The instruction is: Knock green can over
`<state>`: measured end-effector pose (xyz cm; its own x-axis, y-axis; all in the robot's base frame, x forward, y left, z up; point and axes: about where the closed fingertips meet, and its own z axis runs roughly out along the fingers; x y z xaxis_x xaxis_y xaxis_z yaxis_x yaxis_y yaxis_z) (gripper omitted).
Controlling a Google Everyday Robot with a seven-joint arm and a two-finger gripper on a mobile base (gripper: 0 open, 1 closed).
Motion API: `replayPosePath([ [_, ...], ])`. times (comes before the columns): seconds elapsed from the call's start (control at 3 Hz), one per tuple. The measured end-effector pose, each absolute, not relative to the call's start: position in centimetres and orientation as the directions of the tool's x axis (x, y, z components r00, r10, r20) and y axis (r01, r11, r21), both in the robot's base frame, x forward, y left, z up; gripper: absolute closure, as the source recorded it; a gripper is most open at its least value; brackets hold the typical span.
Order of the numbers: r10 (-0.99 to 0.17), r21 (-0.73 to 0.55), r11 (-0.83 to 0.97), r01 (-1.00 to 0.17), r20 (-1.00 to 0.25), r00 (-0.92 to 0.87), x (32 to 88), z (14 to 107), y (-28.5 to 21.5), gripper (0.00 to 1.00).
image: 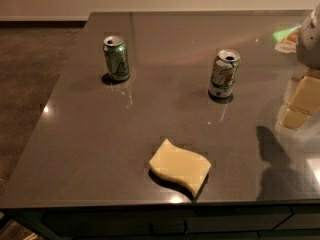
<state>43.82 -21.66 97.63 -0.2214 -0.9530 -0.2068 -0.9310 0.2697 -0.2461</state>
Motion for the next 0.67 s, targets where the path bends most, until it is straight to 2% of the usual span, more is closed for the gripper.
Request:
replayPosePath([
  [0.67, -0.948, -0.251, 0.278, -0.927, -0.227, -0.223, 44.72, 97.92, -20.97, 0.0],
])
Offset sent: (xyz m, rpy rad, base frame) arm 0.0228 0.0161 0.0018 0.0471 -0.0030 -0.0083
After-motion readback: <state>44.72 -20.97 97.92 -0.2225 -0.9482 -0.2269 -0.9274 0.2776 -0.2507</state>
